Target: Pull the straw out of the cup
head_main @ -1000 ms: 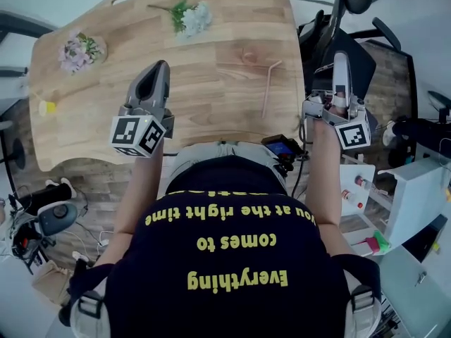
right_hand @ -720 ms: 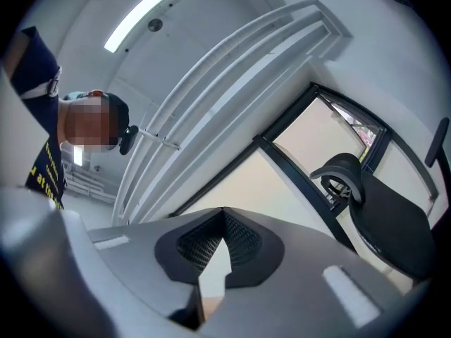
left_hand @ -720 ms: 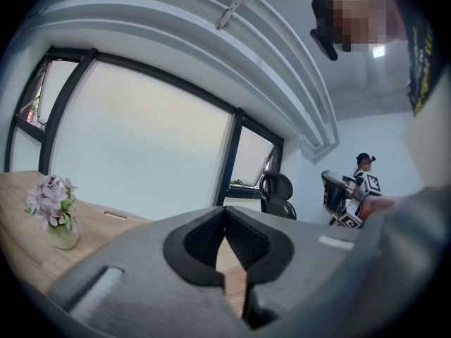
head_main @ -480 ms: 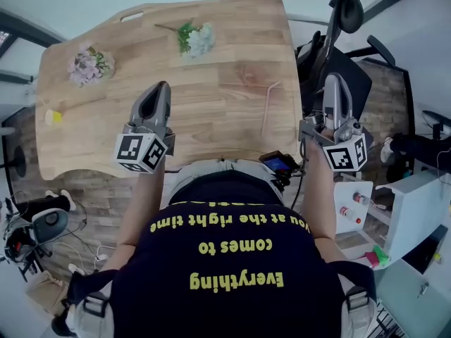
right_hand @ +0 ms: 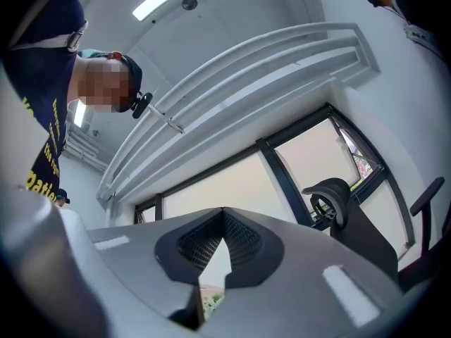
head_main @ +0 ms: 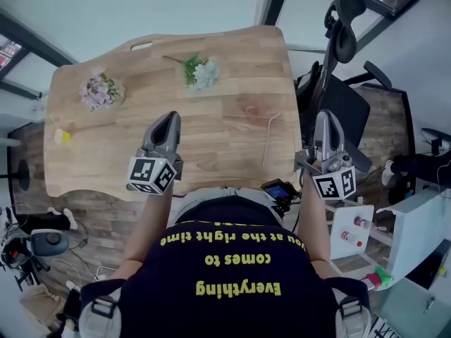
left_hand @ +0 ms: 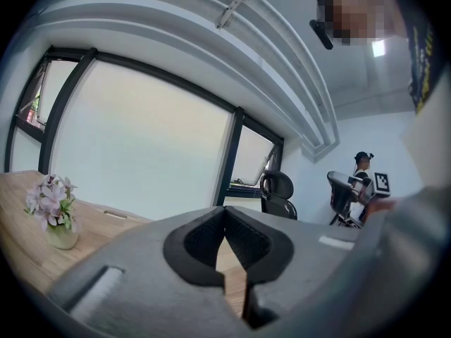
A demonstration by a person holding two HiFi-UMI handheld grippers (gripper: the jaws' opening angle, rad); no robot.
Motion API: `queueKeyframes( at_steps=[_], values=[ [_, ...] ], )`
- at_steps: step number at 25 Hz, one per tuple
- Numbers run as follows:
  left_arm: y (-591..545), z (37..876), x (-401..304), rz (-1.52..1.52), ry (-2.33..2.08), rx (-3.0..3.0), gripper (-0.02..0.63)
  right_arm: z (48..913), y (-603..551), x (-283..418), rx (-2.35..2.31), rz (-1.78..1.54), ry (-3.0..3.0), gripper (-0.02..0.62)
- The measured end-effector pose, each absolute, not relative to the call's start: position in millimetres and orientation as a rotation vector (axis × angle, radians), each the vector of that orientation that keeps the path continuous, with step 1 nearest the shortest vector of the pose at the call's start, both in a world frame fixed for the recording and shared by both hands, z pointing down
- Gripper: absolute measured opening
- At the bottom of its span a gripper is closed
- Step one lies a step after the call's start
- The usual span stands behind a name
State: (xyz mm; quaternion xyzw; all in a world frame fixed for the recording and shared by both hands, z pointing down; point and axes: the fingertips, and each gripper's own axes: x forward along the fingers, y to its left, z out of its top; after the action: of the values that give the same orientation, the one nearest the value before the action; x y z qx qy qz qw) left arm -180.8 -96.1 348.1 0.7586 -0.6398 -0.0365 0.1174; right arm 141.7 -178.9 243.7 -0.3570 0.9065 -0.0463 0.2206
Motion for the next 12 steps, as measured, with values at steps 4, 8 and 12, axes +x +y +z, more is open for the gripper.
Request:
queueKeyframes(
  at_steps=[4, 8, 12],
  values=[
    [-98.9, 348.3, -181.5, -0.107, -1.875, 2.218, 0.002, 246.1, -181.2, 136.7, -1.012, -0.085, 2.540, 0.006],
    [-99.7, 349.6, -181.0, -0.108, -1.877, 2.213, 0.002, 246.7, -181.5, 133.4, -1.018, -0.066, 2.553, 0.006],
    [-99.0, 351.6, -178.5, -0.101, -1.874, 2.211, 0.002, 247.9, -180.4, 133.4, -1.023, -0.055, 2.562, 0.006]
  ],
)
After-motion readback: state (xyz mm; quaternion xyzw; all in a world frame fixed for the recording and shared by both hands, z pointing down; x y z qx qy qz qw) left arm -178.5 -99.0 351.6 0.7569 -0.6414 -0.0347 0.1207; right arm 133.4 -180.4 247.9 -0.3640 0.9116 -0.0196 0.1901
